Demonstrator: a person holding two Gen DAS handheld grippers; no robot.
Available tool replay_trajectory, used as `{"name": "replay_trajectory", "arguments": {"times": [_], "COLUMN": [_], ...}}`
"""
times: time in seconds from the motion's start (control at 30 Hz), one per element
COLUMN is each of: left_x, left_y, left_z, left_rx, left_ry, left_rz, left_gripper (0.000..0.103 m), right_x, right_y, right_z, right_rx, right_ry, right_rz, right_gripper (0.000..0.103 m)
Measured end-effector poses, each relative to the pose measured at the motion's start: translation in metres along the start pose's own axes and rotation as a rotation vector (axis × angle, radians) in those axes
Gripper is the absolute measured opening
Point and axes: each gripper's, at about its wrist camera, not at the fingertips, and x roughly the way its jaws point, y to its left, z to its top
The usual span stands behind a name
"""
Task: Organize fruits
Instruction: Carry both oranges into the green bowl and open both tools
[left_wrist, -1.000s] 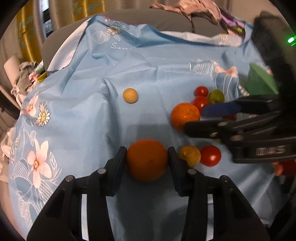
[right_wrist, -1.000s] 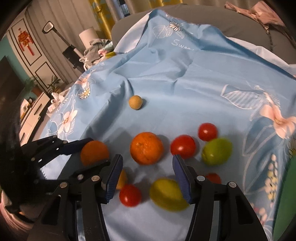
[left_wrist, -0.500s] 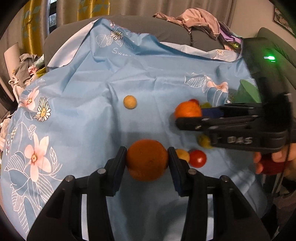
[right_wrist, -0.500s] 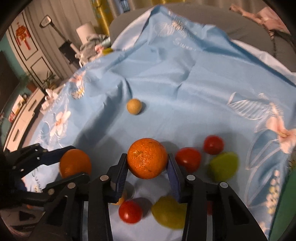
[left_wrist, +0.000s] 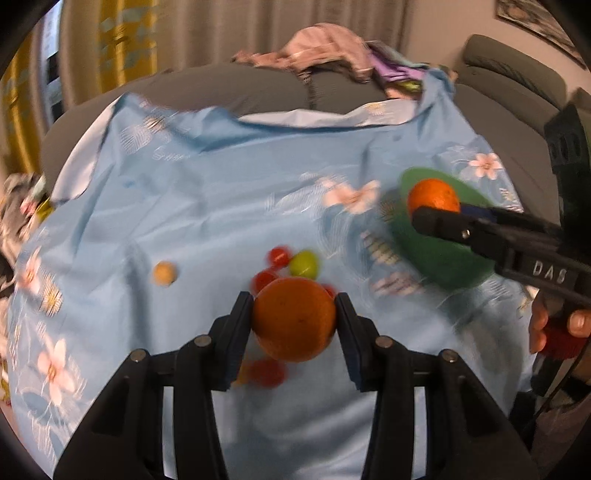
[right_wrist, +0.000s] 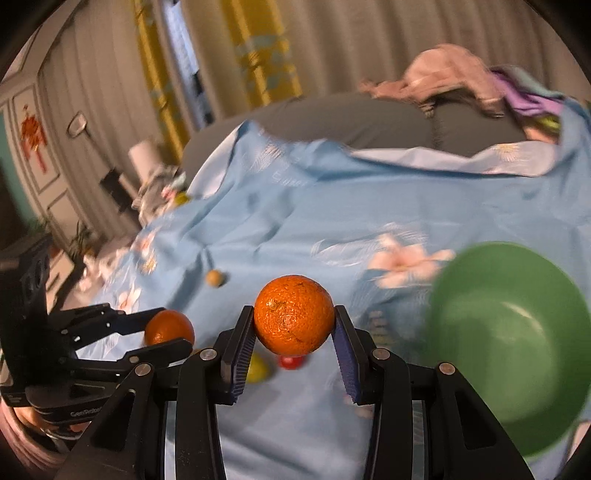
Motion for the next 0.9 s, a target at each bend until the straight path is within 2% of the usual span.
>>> {"name": "replay_trajectory", "arguments": {"times": [0.17,0.33,0.5,0.6,0.7,0.8,0.9], "left_x": [0.012,0.034,0.072,0.09,0.108,0.116,0.114], "left_y": [-0.049,-0.099,-0.141,-0.157,-0.161,-0.16,-0.157], "left_z": [0.037,0.068,0.082,0.081,0.075,0.069,0.069], "left_rx": [0.067,0.131,0.171,0.199,0.203,0.213,0.212], "left_ry": [-0.036,-0.05,0.01,0.053,0.111,0.131,0.123], "left_rz": [-0.058,-0.134,-0.185,-0.186,-0.153,-0.111,-0.111], "left_gripper": [0.045,0.045,0.045,0.045,0.045,0.044,0.045], "right_x": [-0.034,-0.053,-0.057,-0.057,-0.053,-0.05,-0.048], "right_y": [-0.049,-0.087,-0.113,-0.127,-0.136,-0.14,-0.14], "right_z": [-0.002,-0.014,-0.023,-0.03,-0.036,-0.04,-0.041], "right_rx": [0.071,0.136,0.182,0.207,0.221,0.225,0.223], "right_ry": [-0.081,-0.104,-0.096,-0.078,-0.051,-0.027,-0.023], "right_rz": [-0.105,-0.166,-0.207,-0.213,-0.236,-0.253,-0.256], "right_gripper": [0.043,0.043,0.043,0.043,0.043,0.043,0.043]}}
